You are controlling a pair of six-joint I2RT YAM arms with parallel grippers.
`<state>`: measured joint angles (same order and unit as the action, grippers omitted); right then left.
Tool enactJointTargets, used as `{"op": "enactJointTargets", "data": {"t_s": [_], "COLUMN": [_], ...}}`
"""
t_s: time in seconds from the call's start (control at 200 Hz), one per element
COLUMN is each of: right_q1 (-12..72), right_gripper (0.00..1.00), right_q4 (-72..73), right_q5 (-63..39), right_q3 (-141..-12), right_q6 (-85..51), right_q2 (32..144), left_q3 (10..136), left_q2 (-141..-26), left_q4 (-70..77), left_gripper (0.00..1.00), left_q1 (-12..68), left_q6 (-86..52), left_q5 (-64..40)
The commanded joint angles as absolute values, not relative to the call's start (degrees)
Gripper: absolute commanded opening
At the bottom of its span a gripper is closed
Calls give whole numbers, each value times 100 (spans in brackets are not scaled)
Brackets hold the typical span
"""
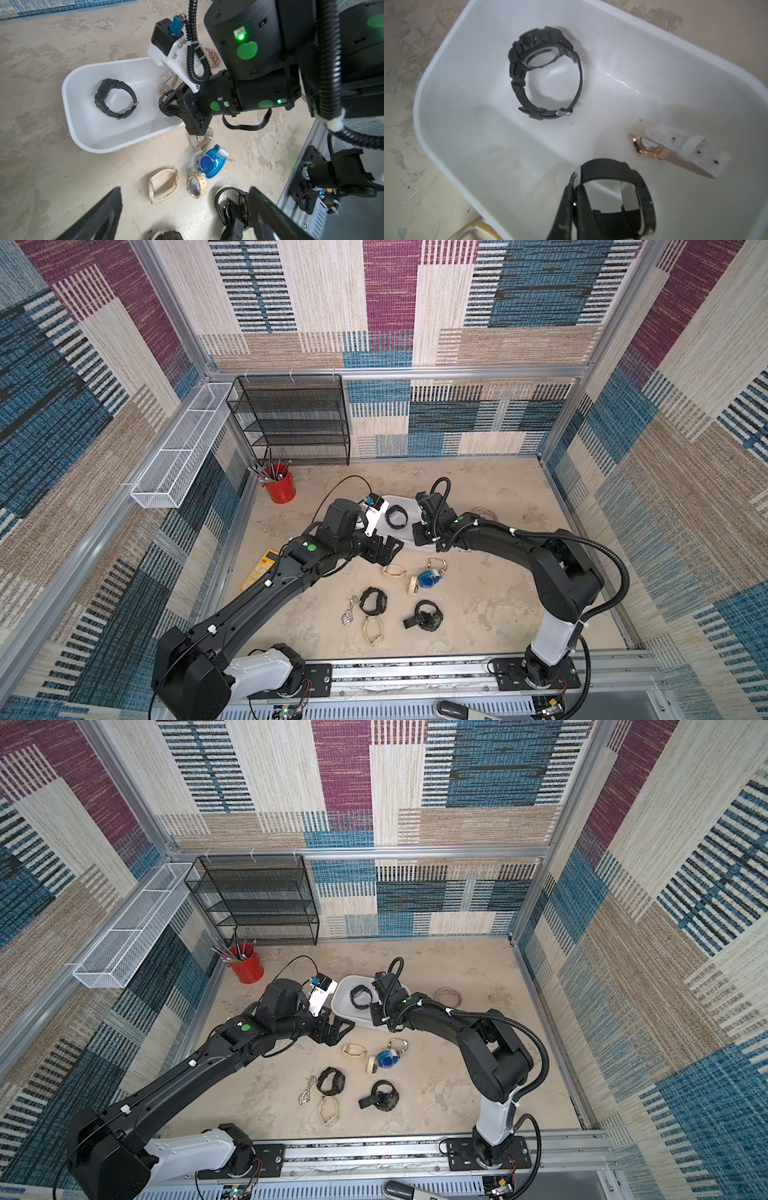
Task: Put the watch into the storage box
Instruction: Place the watch in the storage box.
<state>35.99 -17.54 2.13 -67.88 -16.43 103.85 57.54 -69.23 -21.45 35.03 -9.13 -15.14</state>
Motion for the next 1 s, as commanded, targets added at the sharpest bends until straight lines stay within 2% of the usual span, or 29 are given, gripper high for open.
{"op": "enactJointTargets", "data": {"t_s": [0.0, 0.145, 0.25, 0.501, 0.606, 0.791, 0.996], "right_q1": [3604, 3603, 3603, 3603, 3603, 3603, 3603], "right_gripper": [0, 0, 5, 32, 48, 66, 88], "right_q4": [-1581, -1470, -1488, -1336, -1276, -1385, -982], "right_q5": [238, 271, 259, 141, 175, 231, 134], "right_q3": [-6794, -6707, -6742, -6693, -6605, -6486, -5498], "right_q6": [-1629, -1678, -1672, -1749, -1802, -1842, -1774], "right_q2": [10489, 10538, 10547, 10296, 10001, 9265, 8100], "left_q3": [5810, 5853, 5884, 5896, 5897, 5914, 5941], "left_q2": [-6918, -6976, -7006, -6997, -6998, -7021, -7090], "left_q4": [-2231, -2292, -2327, -2372, -2382, -2399, -2448], "left_gripper": [95, 95, 95, 95, 95, 95, 95], "left_q1": [3507, 3507, 3507, 3507, 3507, 3507, 3507], "left_q6": [-843, -861, -853, -844, -853, -835, -826], "left_q5": [-1456, -1410, -1390, -1302, -1301, -1221, -1126]}}
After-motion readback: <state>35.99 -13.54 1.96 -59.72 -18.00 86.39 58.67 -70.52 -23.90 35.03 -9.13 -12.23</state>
